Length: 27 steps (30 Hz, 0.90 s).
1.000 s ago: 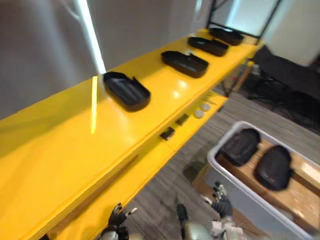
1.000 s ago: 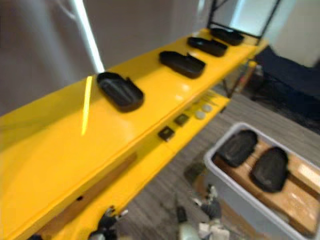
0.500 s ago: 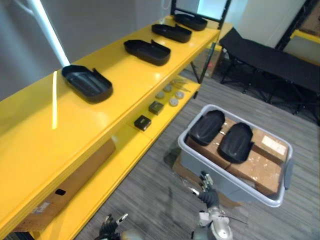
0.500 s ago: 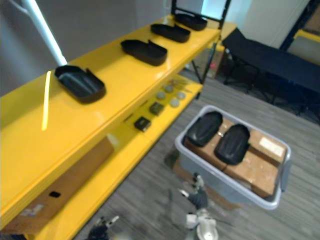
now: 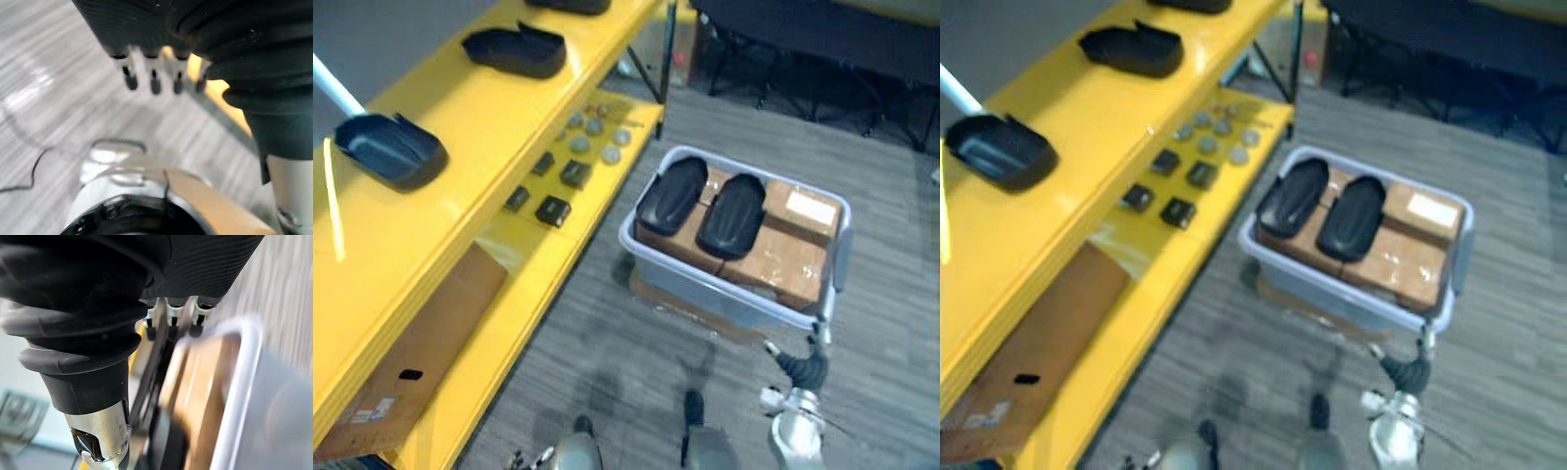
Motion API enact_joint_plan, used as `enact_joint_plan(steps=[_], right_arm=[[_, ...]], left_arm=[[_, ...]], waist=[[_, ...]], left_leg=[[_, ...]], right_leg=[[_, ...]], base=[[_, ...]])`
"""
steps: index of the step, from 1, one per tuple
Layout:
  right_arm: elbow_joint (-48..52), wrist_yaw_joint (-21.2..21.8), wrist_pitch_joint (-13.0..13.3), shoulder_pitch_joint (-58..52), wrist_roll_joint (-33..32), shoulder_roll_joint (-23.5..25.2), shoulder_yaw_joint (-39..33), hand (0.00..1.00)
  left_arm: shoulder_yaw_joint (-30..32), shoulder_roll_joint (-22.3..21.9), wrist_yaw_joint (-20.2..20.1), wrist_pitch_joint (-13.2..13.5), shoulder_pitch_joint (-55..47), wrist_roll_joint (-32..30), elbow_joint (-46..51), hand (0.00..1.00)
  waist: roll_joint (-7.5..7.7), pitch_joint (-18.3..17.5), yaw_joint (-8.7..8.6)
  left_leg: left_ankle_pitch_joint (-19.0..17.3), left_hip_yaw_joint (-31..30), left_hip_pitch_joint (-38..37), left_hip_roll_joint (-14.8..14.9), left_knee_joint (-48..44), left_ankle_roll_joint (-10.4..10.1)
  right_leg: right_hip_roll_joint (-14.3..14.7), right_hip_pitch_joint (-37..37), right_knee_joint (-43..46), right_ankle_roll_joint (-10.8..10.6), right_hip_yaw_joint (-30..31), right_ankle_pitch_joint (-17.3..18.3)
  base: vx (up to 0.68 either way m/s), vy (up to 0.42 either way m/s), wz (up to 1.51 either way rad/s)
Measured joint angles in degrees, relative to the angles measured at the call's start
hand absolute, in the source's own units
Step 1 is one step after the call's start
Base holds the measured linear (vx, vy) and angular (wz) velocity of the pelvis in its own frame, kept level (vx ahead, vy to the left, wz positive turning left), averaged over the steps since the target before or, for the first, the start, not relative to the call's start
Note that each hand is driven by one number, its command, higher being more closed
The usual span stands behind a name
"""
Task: Walk over and take plastic housings, then place them on the shelf
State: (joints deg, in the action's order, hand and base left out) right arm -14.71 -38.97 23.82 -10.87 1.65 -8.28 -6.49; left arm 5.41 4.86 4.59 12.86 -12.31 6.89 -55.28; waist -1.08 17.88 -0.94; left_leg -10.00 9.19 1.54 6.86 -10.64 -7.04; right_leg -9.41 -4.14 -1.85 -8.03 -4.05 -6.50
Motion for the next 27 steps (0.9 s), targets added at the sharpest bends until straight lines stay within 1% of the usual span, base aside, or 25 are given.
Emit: enact_joint_plan(steps=[1, 2, 3, 4, 6, 8, 9, 13, 15, 16, 17, 19, 20, 22, 24, 26, 27], right_arm=[[-1.32, -2.08, 0.03, 2.43, -1.35, -0.09, -2.97, 0.0], [-2.21, -2.7, 0.02, 3.91, -2.19, -0.22, -3.86, 0.0], [-3.74, -3.72, 0.05, 6.9, -4.51, -0.6, -5.57, 0.0], [-5.07, -4.21, 0.05, 9.93, -6.91, -0.99, -7.07, 0.0], [-6.88, -5.01, 0.07, 14.17, -9.91, -1.82, -8.68, 0.0], [-8.98, -4.7, -0.33, 18.75, -12.81, -3.17, -9.79, 0.0], [-10.68, -4.28, -1.68, 21.57, -14.77, -4.41, -10.07, 0.0], [-15.01, -0.63, -4.31, 27.96, -20.42, -7.35, -10.33, 0.0], [-18.99, 1.42, -5.94, 32.19, -21.95, -10.21, -10.29, 0.0], [-19.81, 1.91, -6.43, 33.57, -22.48, -11.12, -10.27, 0.0], [-21.19, 2.96, -7.04, 36.4, -23.55, -13.11, -10.22, 0.0], [-24.16, 4.56, -9.04, 41.74, -24.69, -17.38, -9.45, 0.0], [-25.06, 5.06, -9.41, 43.28, -24.88, -18.42, -9.06, 0.0], [-26.9, 6.54, -11.07, 48.83, -25.58, -21.55, -6.56, 0.0], [-27.87, 7.61, -12.0, 51.77, -25.63, -23.43, -5.08, 0.0], [-29.97, 8.84, -14.39, 54.71, -25.6, -25.04, -3.85, 0.0], [-31.45, 9.39, -15.79, 56.3, -25.59, -26.17, -2.77, 0.0]], left_arm=[[-1.02, 1.08, 0.42, 0.43, 2.26, 0.09, 2.48, 0.0], [-1.55, 1.25, 0.55, 0.5, 3.28, 0.71, 3.57, 0.0], [-1.93, 1.48, 0.76, 0.55, 5.6, 2.16, 5.76, 0.0], [-2.25, 1.32, 0.82, 0.57, 7.49, 2.39, 7.56, 0.0], [-4.49, 1.26, 0.73, 0.86, 9.48, 3.43, 9.71, 0.0], [-6.72, 1.0, 0.76, 0.87, 10.73, 4.02, 10.38, 0.0], [-8.19, 0.82, 0.79, 0.82, 11.32, 4.13, 10.4, 0.0], [-9.78, 0.87, 0.86, 0.7, 11.65, 4.55, 10.31, 0.0], [-10.22, 1.01, 0.89, 0.41, 11.85, 4.57, 10.42, 0.0], [-10.19, 1.06, 0.91, 0.39, 11.9, 4.57, 10.35, 0.0], [-10.27, 1.16, 0.91, 0.37, 12.01, 4.56, 10.22, 0.0], [-10.38, 1.24, 0.91, 0.36, 12.2, 4.64, 9.64, 0.0], [-10.38, 1.23, 0.9, 0.42, 12.33, 4.64, 9.62, 0.0], [-10.44, 1.08, 0.85, 0.59, 12.48, 4.59, 9.61, 0.0], [-10.46, 1.06, 0.81, 0.95, 12.52, 4.6, 9.6, 0.0], [-10.45, 1.07, 0.73, 1.21, 12.55, 5.38, 9.47, 0.0], [-10.45, 0.91, 0.71, 1.55, 12.69, 6.37, 9.16, 0.0]], waist=[[-0.19, 0.86, -0.07], [-0.23, 1.31, -0.07], [-0.27, 2.72, -0.03], [-0.16, 4.41, -0.02], [-0.08, 6.33, 0.01], [0.09, 7.61, 0.09], [0.04, 7.7, 0.12], [-0.28, 8.63, 0.9], [-0.46, 9.13, 2.56], [-0.5, 9.16, 2.99], [-0.9, 9.38, 3.19], [-1.66, 10.0, 3.47], [-1.75, 10.08, 3.78], [-2.11, 10.27, 4.54], [-2.3, 10.36, 4.82], [-2.41, 10.38, 4.9], [-2.6, 10.47, 5.28]], left_leg=[[-0.09, 0.27, 1.6, -0.09, -1.22, 0.11], [-0.1, 0.28, 2.25, -0.08, -1.61, 0.13], [-0.1, 0.26, 3.2, 0.02, -2.12, 0.14], [-0.19, 0.4, 3.53, 0.16, -2.59, 0.28], [-1.17, 0.6, 4.57, 0.54, -4.51, 0.47], [-2.4, 0.58, 5.81, 0.6, -6.44, 0.69], [-3.14, 0.51, 7.46, 0.61, -8.26, 1.08], [-4.93, -0.47, 10.85, 0.48, -12.61, 1.63], [-5.99, -1.16, 12.98, 0.44, -14.87, 2.11], [-6.09, -1.37, 13.64, 0.37, -15.36, 2.19], [-6.1, -2.52, 15.02, 0.13, -16.14, 2.19], [-6.0, -4.26, 16.65, -0.18, -17.2, 2.1], [-5.95, -4.37, 16.75, -0.18, -17.24, 2.05], [-5.92, -4.69, 16.78, -0.17, -17.31, 2.06], [-5.92, -5.29, 17.02, -0.25, -17.44, 2.07], [-5.84, -5.76, 17.56, -0.3, -17.56, 2.12], [-5.81, -6.0, 17.6, -0.35, -17.55, 2.16]], right_leg=[[-0.05, -1.03, -0.91, -0.06, 0.22, -1.33], [-0.02, -1.54, -1.18, -0.15, 0.3, -1.76], [0.15, -2.17, -1.78, 0.19, 0.34, -2.74], [0.33, -2.41, -2.03, 0.3, 0.33, -3.38], [0.66, -3.09, -2.03, 0.47, 0.79, -3.94], [0.76, -4.15, -2.04, 0.61, 1.08, -4.65], [0.72, -5.12, -2.12, 0.68, 1.08, -5.39], [0.41, -6.01, -2.64, 1.01, -0.25, -6.79], [0.36, -6.77, -2.59, 1.05, -0.99, -6.78], [0.31, -7.16, -2.57, 1.08, -1.2, -6.76], [0.18, -7.68, -2.42, 1.63, -2.31, -6.41], [0.18, -7.91, -2.37, 1.69, -3.79, -6.46], [0.22, -7.98, -2.38, 1.72, -3.83, -6.56], [0.28, -7.94, -2.37, 1.41, -3.89, -6.92], [0.28, -7.95, -2.37, 1.33, -4.12, -6.98], [0.27, -7.94, -2.37, 1.32, -5.44, -7.0], [0.27, -7.83, -2.37, 1.32, -5.81, -7.01]], base=[[0.0, 0.049, -0.15], [0.0, 0.027, -0.15], [-0.01, -0.013, -0.15], [-0.02, -0.019, -0.16], [-0.06, -0.012, -0.21], [-0.09, 0.004, -0.28], [-0.11, 0.017, -0.22], [-0.14, 0.03, 0.01], [-0.15, 0.007, 0.07], [-0.15, -0.006, 0.09], [-0.13, -0.009, 0.23], [-0.11, -0.006, 0.32], [-0.07, -0.003, 0.16], [-0.04, 0.001, 0.02], [-0.02, 0.009, 0.07], [-0.02, 0.007, 0.16], [-0.02, 0.006, 0.15]])
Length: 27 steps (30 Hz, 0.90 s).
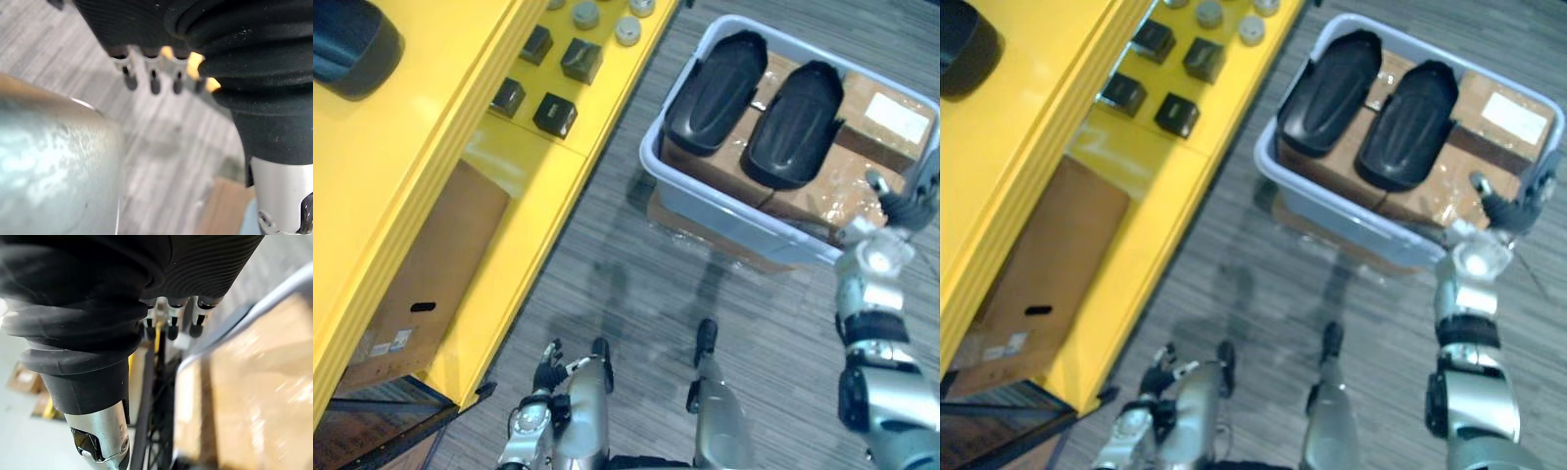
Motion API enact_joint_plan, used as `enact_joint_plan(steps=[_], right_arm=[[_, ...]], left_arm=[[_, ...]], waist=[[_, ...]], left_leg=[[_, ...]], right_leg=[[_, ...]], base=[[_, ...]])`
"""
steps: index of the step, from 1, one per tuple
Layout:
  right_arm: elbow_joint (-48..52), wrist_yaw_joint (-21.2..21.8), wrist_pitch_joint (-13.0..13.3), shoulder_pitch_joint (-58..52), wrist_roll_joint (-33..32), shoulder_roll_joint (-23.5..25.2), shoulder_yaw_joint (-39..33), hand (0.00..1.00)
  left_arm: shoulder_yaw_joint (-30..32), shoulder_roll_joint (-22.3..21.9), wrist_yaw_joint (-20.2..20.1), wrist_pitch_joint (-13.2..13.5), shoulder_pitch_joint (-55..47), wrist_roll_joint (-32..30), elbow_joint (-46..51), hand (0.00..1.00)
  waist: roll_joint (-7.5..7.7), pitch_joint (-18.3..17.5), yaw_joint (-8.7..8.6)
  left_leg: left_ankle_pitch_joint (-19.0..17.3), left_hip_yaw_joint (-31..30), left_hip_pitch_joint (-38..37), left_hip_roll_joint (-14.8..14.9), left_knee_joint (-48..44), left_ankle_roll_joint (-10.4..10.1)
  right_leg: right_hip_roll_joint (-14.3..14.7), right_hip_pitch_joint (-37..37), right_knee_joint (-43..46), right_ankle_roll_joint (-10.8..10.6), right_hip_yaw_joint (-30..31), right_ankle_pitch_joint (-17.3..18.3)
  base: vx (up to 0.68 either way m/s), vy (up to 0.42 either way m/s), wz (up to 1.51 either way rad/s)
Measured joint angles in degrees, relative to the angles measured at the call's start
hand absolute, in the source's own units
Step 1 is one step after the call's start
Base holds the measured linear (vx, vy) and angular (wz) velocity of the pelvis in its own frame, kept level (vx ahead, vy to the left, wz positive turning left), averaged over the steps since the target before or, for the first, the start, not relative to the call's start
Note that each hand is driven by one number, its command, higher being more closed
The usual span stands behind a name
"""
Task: Walk over and take plastic housings, then place them on the shelf
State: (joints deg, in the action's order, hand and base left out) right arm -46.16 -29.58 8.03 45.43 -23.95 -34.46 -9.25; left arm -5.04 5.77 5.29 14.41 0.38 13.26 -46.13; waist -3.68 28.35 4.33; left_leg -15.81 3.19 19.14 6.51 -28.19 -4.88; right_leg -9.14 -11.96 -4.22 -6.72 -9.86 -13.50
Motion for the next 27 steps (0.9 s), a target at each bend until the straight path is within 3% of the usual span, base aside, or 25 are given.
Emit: enact_joint_plan(steps=[9, 12, 16, 20, 22, 27], right_arm=[[-9.78, 0.41, -11.78, 13.49, 0.02, -6.81, 6.7, 0.0], [-13.38, -0.87, -14.56, 15.64, 0.03, -9.57, 6.87, 0.0], [-15.33, -4.25, -18.08, 18.22, -0.06, -10.41, 7.15, 0.0], [-14.51, -10.21, -19.63, 17.42, -0.08, -10.57, 7.07, 0.0], [-8.81, -12.94, -19.57, 15.78, -0.04, -10.53, 7.12, 0.0], [-3.51, -12.92, -21.07, 15.01, 0.01, -8.6, 7.23, 0.0]], left_arm=[[-1.21, -1.68, -2.01, 0.68, 1.16, 3.99, -1.33, 0.0], [-3.19, -1.87, -2.13, 1.58, 1.68, 4.57, -1.41, 0.0], [-4.75, -2.01, -2.31, 2.84, 2.06, 6.56, -1.53, 0.0], [-3.39, -3.64, -1.97, 2.83, 3.71, 7.21, -2.28, 0.0], [-2.37, -4.28, -1.88, 2.19, 4.2, 8.44, -2.19, 0.0], [-1.77, -4.43, -2.06, 1.69, 4.51, 9.97, -1.68, 0.0]], waist=[[-4.06, 1.57, 2.11], [-5.62, 1.74, 3.05], [-6.62, 1.38, 4.33], [-6.59, 1.4, 4.58], [-6.49, 1.46, 4.92], [-6.22, 1.64, 4.59]], left_leg=[[0.48, -1.63, 0.39, -1.35, 0.11, 0.76], [0.66, -2.74, 2.2, -1.88, -0.53, 0.93], [0.75, -2.92, 5.67, -1.88, -2.31, 1.0], [0.26, -4.47, 9.56, -2.26, -6.44, 1.0], [-0.97, -4.97, 11.39, -2.31, -9.88, 0.81], [-1.53, -5.79, 14.26, -2.38, -12.73, 0.29]], right_leg=[[-1.15, 0.12, 1.03, 0.0, -3.09, -0.01], [-1.54, -0.82, 1.57, 0.0, -4.38, 0.0], [-1.89, -5.25, 5.27, 0.51, -4.51, 0.91], [-4.21, -12.58, 19.3, 0.02, -4.84, 8.14], [-5.64, -16.32, 27.45, 0.09, -4.69, 12.09], [-7.15, -21.08, 35.32, 0.62, -4.4, 15.84]], base=[[-0.04, 0.019, 0.09], [-0.07, 0.021, 0.19], [-0.09, 0.031, 0.0], [-0.09, 0.033, 0.17], [-0.11, 0.023, 0.15], [-0.11, -0.039, 0.09]])
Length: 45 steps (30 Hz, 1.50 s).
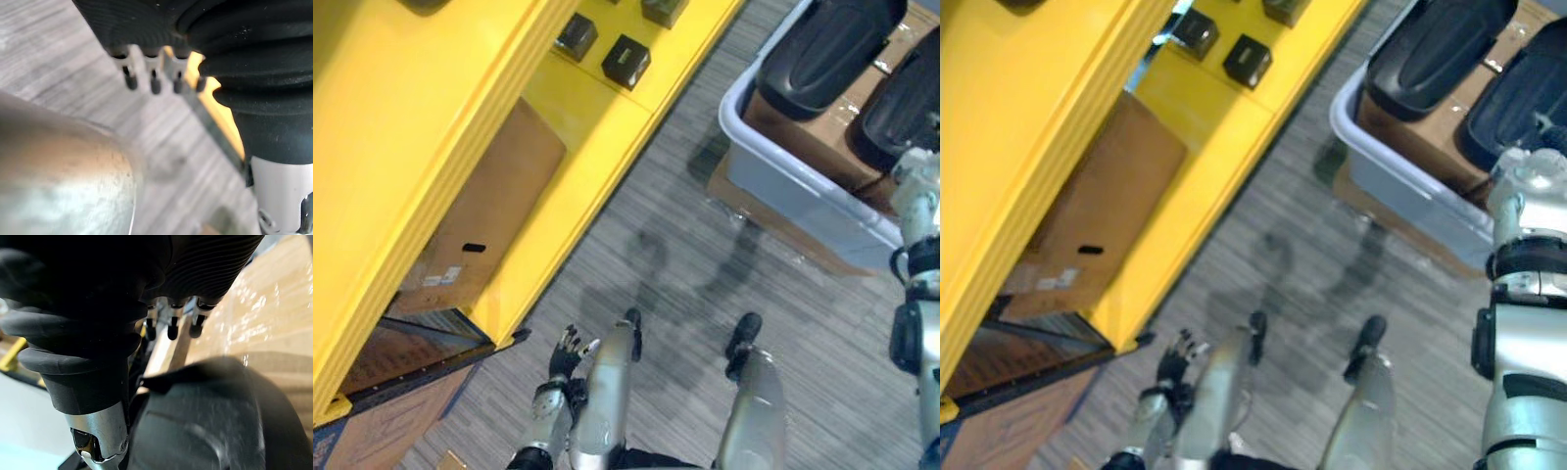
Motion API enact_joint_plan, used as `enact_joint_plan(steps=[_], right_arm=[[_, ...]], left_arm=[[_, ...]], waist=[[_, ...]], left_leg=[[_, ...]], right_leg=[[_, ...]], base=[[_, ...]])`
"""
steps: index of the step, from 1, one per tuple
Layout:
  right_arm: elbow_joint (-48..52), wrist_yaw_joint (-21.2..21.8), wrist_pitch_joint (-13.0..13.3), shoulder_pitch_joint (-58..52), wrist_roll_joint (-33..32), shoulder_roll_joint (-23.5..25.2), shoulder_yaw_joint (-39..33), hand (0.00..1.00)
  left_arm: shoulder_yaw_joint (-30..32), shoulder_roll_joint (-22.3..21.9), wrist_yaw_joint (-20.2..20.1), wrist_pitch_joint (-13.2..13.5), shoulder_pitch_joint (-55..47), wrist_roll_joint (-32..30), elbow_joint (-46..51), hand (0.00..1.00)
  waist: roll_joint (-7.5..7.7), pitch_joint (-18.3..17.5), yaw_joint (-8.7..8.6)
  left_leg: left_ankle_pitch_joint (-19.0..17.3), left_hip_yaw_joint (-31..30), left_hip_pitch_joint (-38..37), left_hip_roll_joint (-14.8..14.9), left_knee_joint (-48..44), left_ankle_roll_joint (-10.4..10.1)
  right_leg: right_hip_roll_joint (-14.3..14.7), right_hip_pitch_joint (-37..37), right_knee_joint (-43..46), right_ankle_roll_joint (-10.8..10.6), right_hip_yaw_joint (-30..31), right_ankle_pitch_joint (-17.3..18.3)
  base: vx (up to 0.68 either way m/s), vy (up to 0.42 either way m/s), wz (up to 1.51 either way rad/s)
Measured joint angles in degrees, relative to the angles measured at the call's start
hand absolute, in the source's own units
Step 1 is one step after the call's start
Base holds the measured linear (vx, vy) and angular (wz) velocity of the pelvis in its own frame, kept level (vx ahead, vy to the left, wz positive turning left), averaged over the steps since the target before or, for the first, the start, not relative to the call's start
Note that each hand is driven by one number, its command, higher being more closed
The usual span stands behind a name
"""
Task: Walk over and take plastic housings, then place them on the shelf
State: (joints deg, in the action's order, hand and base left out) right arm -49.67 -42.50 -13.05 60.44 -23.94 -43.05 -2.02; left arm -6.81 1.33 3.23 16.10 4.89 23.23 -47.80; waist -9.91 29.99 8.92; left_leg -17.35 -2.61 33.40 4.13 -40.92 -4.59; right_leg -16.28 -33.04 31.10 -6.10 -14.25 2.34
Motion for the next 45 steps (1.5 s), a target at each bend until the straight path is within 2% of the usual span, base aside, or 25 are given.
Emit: enact_joint_plan(steps=[5, 9, 15, 20, 21, 25, 27, 30, 36, 39, 45], right_arm=[[0.21, 0.3, -3.08, -0.6, -0.1, 1.35, 0.19, 0.0], [0.48, -0.28, -5.06, -0.45, -0.69, 0.94, 3.05, 0.0], [-0.27, -5.65, -6.0, 1.98, -1.18, 0.76, 6.2, 0.0], [-1.36, -6.56, -7.25, 3.0, -1.28, 0.34, 6.31, 0.0], [-1.45, -6.58, -7.39, 3.0, -1.32, 0.19, 6.43, 1.0], [-2.92, -7.76, -7.89, 3.35, -4.45, -0.71, 7.84, 1.0], [-4.25, -8.97, -7.7, 3.29, -9.2, -2.06, 7.85, 1.0], [-6.49, -8.98, -6.04, 2.73, -14.98, -3.89, 7.55, 1.0], [-7.57, -7.48, -2.79, 0.52, -23.02, -4.28, 5.68, 1.0], [-7.61, -7.16, -2.33, -0.08, -24.72, -4.21, 5.19, 1.0], [-7.51, -6.15, -1.49, -1.28, -23.37, -3.99, 3.16, 1.0]], left_arm=[[1.23, -0.18, -0.12, 0.03, -0.07, 1.72, 0.73, 0.0], [1.69, 0.06, -0.85, 0.23, -0.21, 1.81, 1.67, 0.0], [1.74, 0.29, -1.27, 0.69, -0.27, 3.87, 1.77, 0.0], [1.69, 0.44, -1.81, 0.67, -0.5, 5.7, 1.8, 0.0], [1.69, 0.44, -1.95, 0.69, -0.51, 5.73, 1.85, 0.0], [1.68, 0.61, -2.26, 1.05, -0.72, 6.09, 2.21, 0.0], [1.68, 0.78, -2.24, 1.12, -0.83, 6.15, 2.44, 0.0], [1.64, 1.14, -2.2, 1.12, -1.12, 6.15, 2.91, 0.0], [1.42, 1.37, -2.05, 1.1, -1.14, 6.15, 2.98, 0.0], [1.22, 1.66, -2.05, 1.1, -1.15, 6.15, 3.02, 0.0], [1.09, 1.85, -2.02, 1.1, -2.18, 6.65, 3.97, 0.0]], waist=[[0.51, 0.33, -0.07], [1.09, 0.71, -0.15], [1.74, 1.02, -0.15], [1.93, 1.06, -0.18], [1.96, 1.05, -0.16], [2.48, 1.04, -0.11], [2.78, 1.04, -0.09], [3.32, 1.01, -0.23], [3.42, 1.02, -0.34], [3.86, 0.99, -0.23], [4.11, 0.93, -0.26]], left_leg=[[1.02, -0.24, 2.02, 0.19, 0.49, -0.73], [1.27, -1.02, 2.75, 0.26, 0.5, -0.98], [1.31, -0.08, 3.11, -0.36, 0.78, -0.94], [1.58, -0.18, 3.45, -0.85, 1.1, -0.62], [1.61, -0.24, 3.55, -0.89, 1.1, -0.6], [1.66, -0.28, 3.73, -0.98, 1.11, -0.57], [1.7, -0.3, 3.73, -1.03, 1.23, -0.52], [1.83, -0.35, 3.68, -1.06, 1.44, -0.56], [1.98, -0.51, 3.54, -1.05, 1.49, -0.55], [2.48, -0.42, 3.01, -1.2, 2.29, -0.53], [3.12, -0.39, 2.4, -1.35, 3.46, -0.64]], right_leg=[[-0.54, -2.88, 1.5, 0.29, -0.28, 0.93], [-0.79, -3.4, 2.66, 0.72, -1.1, 0.87], [-2.08, -5.1, 4.15, 0.81, -0.98, 1.14], [-2.73, -5.29, 4.2, 0.79, -1.16, 1.2], [-2.75, -5.31, 4.18, 0.79, -1.22, 1.2], [-2.97, -5.42, 4.17, 0.79, -1.3, 1.2], [-3.02, -5.4, 4.1, 0.79, -1.33, 1.2], [-3.05, -5.4, 4.06, 0.79, -1.38, 1.19], [-3.03, -5.1, 4.0, 0.79, -1.54, 1.19], [-3.17, -4.82, 3.72, 0.78, -1.54, 1.17], [-3.34, -4.36, 3.17, 0.73, -1.65, 1.08]], base=[[-0.05, -0.046, 0.03], [0.03, -0.009, 0.07], [0.02, 0.016, 0.01], [0.01, 0.043, 0.05], [0.0, 0.041, 0.05], [0.01, 0.048, 0.02], [0.01, 0.045, 0.01], [0.01, 0.041, 0.01], [0.0, 0.04, 0.01], [-0.01, 0.035, 0.03], [0.0, 0.023, 0.02]])
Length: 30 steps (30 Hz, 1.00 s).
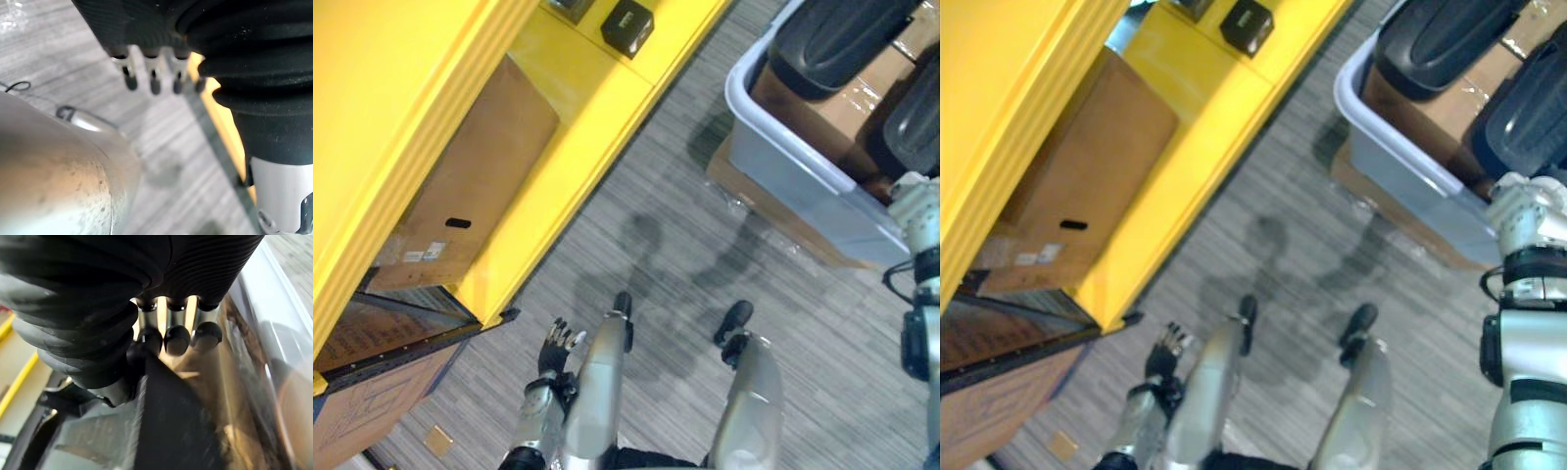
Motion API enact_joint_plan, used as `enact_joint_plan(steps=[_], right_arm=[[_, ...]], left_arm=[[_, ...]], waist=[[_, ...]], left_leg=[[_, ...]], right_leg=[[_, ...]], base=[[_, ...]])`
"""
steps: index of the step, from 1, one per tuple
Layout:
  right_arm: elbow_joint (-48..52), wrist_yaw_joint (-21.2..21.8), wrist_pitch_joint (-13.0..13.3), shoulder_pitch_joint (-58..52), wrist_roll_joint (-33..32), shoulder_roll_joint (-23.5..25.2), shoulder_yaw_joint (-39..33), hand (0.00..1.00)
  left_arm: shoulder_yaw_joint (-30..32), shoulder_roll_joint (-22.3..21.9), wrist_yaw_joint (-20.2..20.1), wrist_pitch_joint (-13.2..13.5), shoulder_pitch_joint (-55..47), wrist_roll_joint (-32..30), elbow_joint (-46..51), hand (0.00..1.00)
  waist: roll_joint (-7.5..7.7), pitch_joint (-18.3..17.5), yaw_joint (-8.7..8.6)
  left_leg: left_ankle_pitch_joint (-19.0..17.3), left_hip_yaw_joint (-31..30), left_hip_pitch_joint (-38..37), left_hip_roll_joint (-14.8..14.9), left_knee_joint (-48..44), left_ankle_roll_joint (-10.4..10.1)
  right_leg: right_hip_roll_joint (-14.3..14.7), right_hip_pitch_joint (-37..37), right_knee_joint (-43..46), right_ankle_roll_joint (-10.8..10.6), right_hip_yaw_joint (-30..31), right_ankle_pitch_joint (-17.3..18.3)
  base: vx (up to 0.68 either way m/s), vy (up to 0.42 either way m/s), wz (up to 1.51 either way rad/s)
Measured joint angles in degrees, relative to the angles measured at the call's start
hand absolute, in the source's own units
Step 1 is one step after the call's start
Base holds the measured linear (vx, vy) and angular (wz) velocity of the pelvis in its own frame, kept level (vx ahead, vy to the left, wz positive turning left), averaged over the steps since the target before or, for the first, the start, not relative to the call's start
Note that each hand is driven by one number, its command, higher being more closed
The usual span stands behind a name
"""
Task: Walk over and take plastic housings, then place them on the shelf
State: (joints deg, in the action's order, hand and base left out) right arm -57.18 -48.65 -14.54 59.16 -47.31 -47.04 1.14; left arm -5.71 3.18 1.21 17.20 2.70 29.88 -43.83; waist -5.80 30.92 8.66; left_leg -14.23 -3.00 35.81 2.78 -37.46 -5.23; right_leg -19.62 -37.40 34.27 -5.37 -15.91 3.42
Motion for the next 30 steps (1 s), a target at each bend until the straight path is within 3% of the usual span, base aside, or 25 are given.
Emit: enact_joint_plan(steps=[8, 14, 17, 23, 28, 30], right_arm=[[0.37, 1.77, 4.79, -0.74, 15.54, 0.05, -0.41, 1.0], [4.14, 2.19, 5.1, -2.86, 24.22, 0.13, -2.23, 1.0], [8.49, 2.21, 6.09, -2.86, 27.59, 0.18, -2.22, 1.0], [11.96, 1.89, 7.53, -4.61, 30.31, 1.12, -2.41, 1.0], [14.29, 1.01, 9.73, -7.56, 32.84, 2.47, -4.56, 1.0], [14.63, 0.74, 10.93, -8.78, 34.67, 2.91, -4.57, 1.0]], left_arm=[[-0.11, 0.73, 0.44, 0.26, -0.83, 1.25, -0.18, 0.0], [-0.08, 0.79, 3.97, 0.2, -1.24, 1.1, -0.31, 0.0], [0.18, 0.83, 8.47, 1.19, -1.74, 0.39, -0.14, 0.0], [0.96, 0.74, 18.98, 3.85, -2.25, -6.64, 3.05, 0.0], [0.61, 0.7, 28.3, 3.79, -2.21, -16.01, 13.29, 0.0], [0.61, 1.15, 32.73, 2.47, -1.82, -22.65, 18.15, 0.0]], waist=[[0.56, -0.29, -0.16], [0.83, -0.25, -0.84], [1.66, -0.54, -1.73], [3.06, -1.3, -1.78], [3.74, -1.65, -1.97], [4.08, -1.84, -2.08]], left_leg=[[0.62, 0.22, -2.01, -0.09, 1.79, -0.05], [0.65, 0.26, -4.77, 0.67, 2.87, -0.1], [0.98, 0.5, -5.94, 1.06, 4.0, -0.22], [1.53, 0.5, -8.46, 2.14, 5.43, -0.78], [2.33, 0.01, -10.17, 2.33, 7.09, -1.17], [2.42, -0.17, -10.79, 2.54, 7.26, -1.23]], right_leg=[[-0.05, 1.65, -1.04, -0.1, -0.22, -0.12], [0.7, 5.08, -2.75, -0.04, -1.24, -0.34], [1.29, 6.31, -4.29, 0.05, -1.38, -0.79], [2.61, 8.71, -5.97, 0.14, -1.64, -1.42], [2.86, 10.81, -7.04, 0.28, -2.88, -1.5], [3.25, 11.75, -7.7, 0.54, -3.05, -1.78]], base=[[0.01, 0.03, 0.0], [0.02, 0.037, 0.0], [0.0, 0.039, -0.06], [0.02, 0.011, -0.04], [-0.01, 0.003, 0.05], [0.0, 0.0, 0.0]])
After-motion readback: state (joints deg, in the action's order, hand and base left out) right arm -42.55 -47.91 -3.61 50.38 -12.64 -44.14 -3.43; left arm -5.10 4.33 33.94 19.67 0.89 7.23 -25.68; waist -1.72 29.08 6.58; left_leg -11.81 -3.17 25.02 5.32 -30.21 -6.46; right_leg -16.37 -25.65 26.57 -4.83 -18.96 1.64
